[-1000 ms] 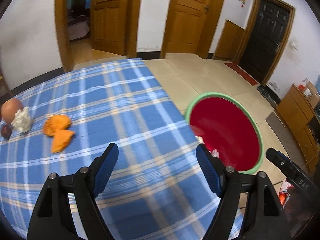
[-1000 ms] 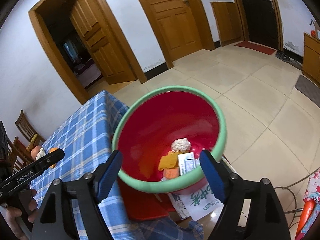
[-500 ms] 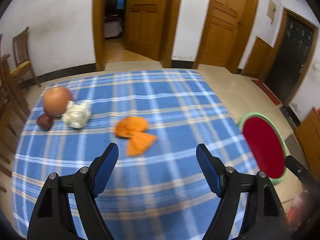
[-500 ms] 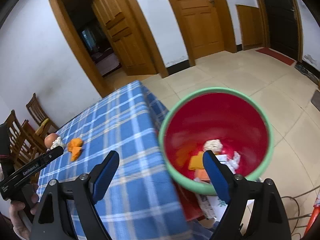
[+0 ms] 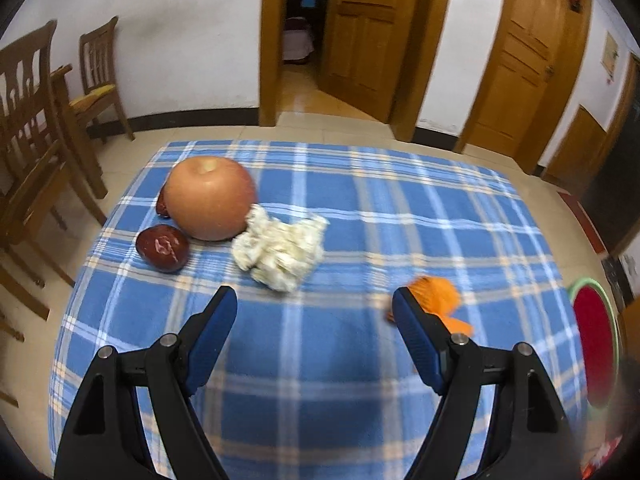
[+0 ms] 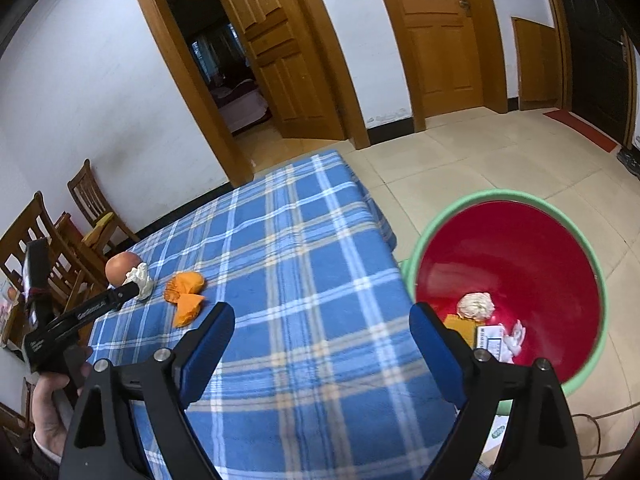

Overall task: Collect trash
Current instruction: 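Grasp the crumpled white tissue with the left gripper while the right grasps the orange peel, then carry the tissue and orange peel over the red bin and release both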

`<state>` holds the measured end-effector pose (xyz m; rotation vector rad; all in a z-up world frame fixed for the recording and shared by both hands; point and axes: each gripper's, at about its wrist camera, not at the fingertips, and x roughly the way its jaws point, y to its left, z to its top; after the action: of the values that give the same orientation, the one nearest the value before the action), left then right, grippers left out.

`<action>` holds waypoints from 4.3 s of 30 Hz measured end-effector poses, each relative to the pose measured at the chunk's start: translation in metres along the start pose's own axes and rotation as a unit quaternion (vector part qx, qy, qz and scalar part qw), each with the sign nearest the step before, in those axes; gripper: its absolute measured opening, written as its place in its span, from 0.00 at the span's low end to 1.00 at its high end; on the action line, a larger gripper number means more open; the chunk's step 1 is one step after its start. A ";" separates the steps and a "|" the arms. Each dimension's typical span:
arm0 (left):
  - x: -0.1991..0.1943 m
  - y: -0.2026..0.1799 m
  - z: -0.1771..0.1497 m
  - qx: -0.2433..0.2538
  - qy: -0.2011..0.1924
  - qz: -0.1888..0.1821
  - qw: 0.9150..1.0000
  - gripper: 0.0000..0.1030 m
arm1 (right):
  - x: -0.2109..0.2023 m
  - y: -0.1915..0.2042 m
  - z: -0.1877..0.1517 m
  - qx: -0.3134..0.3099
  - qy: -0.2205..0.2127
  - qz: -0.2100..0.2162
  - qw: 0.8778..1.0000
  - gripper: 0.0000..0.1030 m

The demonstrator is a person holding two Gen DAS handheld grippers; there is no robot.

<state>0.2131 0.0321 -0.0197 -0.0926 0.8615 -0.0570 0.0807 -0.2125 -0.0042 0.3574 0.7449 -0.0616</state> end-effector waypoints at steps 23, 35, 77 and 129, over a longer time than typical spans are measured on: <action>0.055 0.024 0.017 -0.038 0.017 0.005 0.999 0.40 | 0.046 0.034 0.004 -0.033 0.034 0.011 0.999 0.88; 0.009 0.022 -0.009 -0.035 0.013 -0.033 0.999 0.37 | 0.070 0.071 0.002 -0.076 0.052 0.031 0.995 0.88; -0.044 0.033 -0.052 -0.047 -0.016 -0.052 0.997 0.37 | 0.110 0.148 -0.021 -0.193 0.099 0.067 0.974 0.09; -0.080 -0.122 -0.090 0.075 0.013 -0.181 0.980 0.37 | -0.026 -0.109 -0.037 0.068 0.011 -0.065 0.995 0.13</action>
<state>0.0912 -0.0872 -0.0052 -0.1066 0.8559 -0.4655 0.0179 -0.3044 -0.0444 0.4399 0.7875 -0.2327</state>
